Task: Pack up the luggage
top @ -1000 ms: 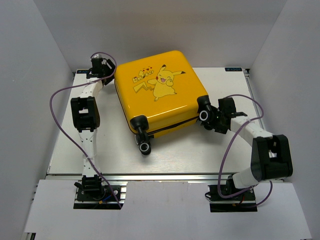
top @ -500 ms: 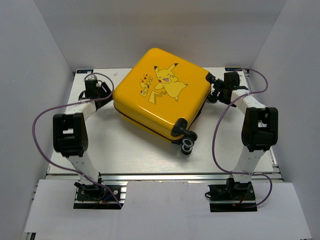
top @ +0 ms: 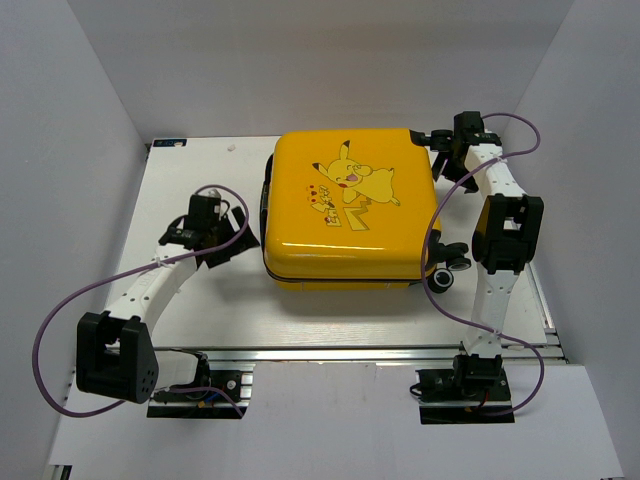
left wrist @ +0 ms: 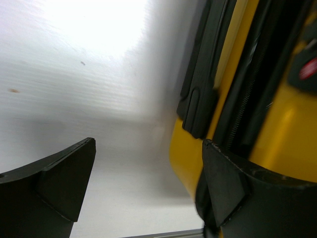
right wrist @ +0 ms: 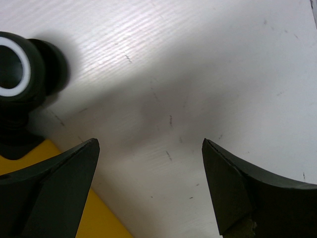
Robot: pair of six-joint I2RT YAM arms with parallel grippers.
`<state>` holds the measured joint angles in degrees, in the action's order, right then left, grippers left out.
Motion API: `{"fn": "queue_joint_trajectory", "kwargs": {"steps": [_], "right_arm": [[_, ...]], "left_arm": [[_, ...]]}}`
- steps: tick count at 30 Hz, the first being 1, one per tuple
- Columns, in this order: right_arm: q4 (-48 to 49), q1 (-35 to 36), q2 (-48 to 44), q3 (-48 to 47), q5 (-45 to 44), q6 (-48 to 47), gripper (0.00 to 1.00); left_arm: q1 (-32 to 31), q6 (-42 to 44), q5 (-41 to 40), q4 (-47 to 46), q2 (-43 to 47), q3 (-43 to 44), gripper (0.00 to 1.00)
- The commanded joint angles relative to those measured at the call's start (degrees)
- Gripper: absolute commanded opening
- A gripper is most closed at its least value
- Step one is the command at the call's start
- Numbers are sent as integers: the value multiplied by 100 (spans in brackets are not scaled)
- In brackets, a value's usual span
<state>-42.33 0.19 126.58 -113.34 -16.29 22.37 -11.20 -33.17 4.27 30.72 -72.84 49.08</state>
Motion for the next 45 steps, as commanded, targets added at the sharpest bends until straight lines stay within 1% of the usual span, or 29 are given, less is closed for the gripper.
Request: {"fn": "queue_joint_trajectory", "kwargs": {"steps": [1,2,3,4,5,7,8,10,11,13,15,16,17,18,19,21,23,24,25,28,33,34,36,38,43,45], "right_arm": [[-584,-475,-423,275,161,417,89],[-549,-554,-581,390,231,452,89],[-505,-807,-661,479,362,496,89],[-479,-879,-748,549,433,505,89],[-478,-1019,-897,698,460,496,89],[-452,-1204,-1047,839,478,400,89],[-461,-1231,-1187,970,513,374,89],[-330,-1371,-1503,1172,820,146,89],[-225,-1355,-1662,1478,934,32,89],[204,-1363,-2178,1822,1285,-179,89],[505,-1346,-2549,2411,1777,-250,89],[767,-1328,-2864,2613,1909,-294,89],[874,-1319,-3007,2772,2128,-295,89],[962,-1311,-3147,3139,2235,-295,89],[1146,-1311,-3375,3299,2340,-295,89],[1279,-1302,-3570,3746,2604,-304,89],[1375,-1267,-3816,3985,2780,-277,89],[1428,-1267,-3930,4239,2816,-295,89],[1472,-1241,-4088,4337,2807,-303,89],[1447,-1179,-4352,4548,2509,-347,89],[1350,-1100,-4458,4707,2359,-356,89],[1358,-1100,-4458,4742,2342,-374,89],[1350,-1082,-4476,4786,2254,-383,89],[1271,-1082,-4458,4751,2166,-418,89],[1043,-1064,-4371,4593,2131,-427,89],[972,-1056,-4344,4523,2069,-427,89]], "left_arm": [[39,-409,-796,777,87,855,98],[39,-453,-953,882,-1,988,98],[39,-610,-1129,953,-124,1111,98],[100,-716,-1296,1084,-247,1408,98],[101,-796,-1402,1242,-509,1542,98],[101,-867,-1482,1218,-775,1753,98],[101,-858,-1438,1000,-1019,1850,98],[153,-858,-1254,770,-1267,1938,98],[153,-780,-1166,525,-1407,1991,98],[153,-639,-640,260,-1706,1983,98],[153,-437,-437,-83,-1943,1895,98],[153,-323,-18,-240,-1988,1851,98],[92,-157,90,-494,-2023,1799,98],[92,-59,344,-645,-2059,1641,98],[92,46,477,-968,-2068,1562,98],[30,214,592,-1243,-2059,1360,98],[30,241,636,-1507,-2155,1280,98],[83,284,697,-1499,-2225,1340,98],[135,293,628,-1264,-2278,1411,98],[136,310,67,-1078,-2113,1639,98],[136,451,-295,-1138,-1980,1921,98],[197,486,-313,-1060,-2023,2139,98],[197,662,-225,-893,-2199,2421,98],[197,793,-24,-927,-2252,2501,98],[197,969,494,-1428,-2313,2159,98],[197,979,531,-1367,-2462,2150,98]]}}
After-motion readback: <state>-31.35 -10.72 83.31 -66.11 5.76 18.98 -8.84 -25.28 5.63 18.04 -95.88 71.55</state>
